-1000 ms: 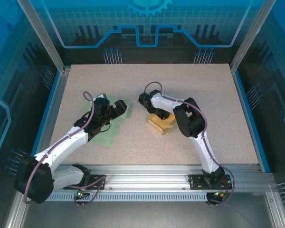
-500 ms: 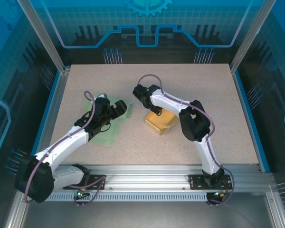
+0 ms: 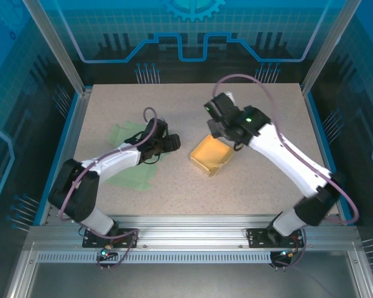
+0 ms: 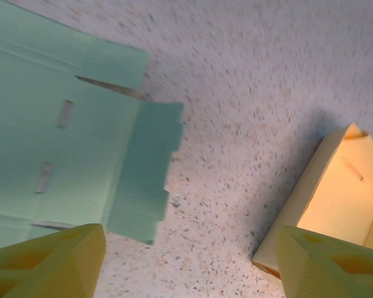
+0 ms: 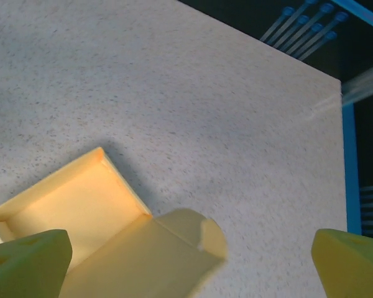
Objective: Fold the paper box
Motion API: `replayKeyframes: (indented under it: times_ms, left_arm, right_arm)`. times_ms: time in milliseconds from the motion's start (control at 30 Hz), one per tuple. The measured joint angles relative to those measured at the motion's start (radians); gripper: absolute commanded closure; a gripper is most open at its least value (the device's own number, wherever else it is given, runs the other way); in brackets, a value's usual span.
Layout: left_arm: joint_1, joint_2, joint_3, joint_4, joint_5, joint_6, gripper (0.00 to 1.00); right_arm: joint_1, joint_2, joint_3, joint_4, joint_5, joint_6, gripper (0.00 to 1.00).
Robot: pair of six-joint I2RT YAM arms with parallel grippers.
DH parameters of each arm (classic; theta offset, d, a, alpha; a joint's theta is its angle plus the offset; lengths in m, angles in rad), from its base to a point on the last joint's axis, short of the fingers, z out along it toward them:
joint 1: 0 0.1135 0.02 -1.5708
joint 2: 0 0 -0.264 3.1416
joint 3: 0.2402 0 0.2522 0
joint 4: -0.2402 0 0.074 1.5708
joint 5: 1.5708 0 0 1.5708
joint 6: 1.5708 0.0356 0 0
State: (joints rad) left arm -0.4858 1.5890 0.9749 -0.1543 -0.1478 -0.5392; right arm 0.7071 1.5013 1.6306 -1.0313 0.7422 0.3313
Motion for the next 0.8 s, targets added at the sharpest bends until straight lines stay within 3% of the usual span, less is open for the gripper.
replayKeyframes:
  times_ms: [133,333,600,800]
  left_arm:
    - [-0.047,0.105,0.064,-0.018,-0.003,0.048,0.38]
    - [-0.075,0.21,0.124,-0.051,-0.017,0.098,0.44]
    - [-0.099,0.262,0.124,-0.073,-0.023,0.124,0.44]
    - [-0.118,0.287,0.124,-0.065,-0.022,0.127,0.44]
  right_arm:
    - [-0.101,-0.138,-0.152,-0.016,-0.016,0.13,0.0]
    - [-0.288,-0.201,-0.41,-0.006,-0.125,0.27,0.0]
    - [-0.413,-0.227,-0.607,0.113,-0.326,0.343,0.0]
    - [-0.444,-0.17,-0.679,0.262,-0.484,0.349,0.0]
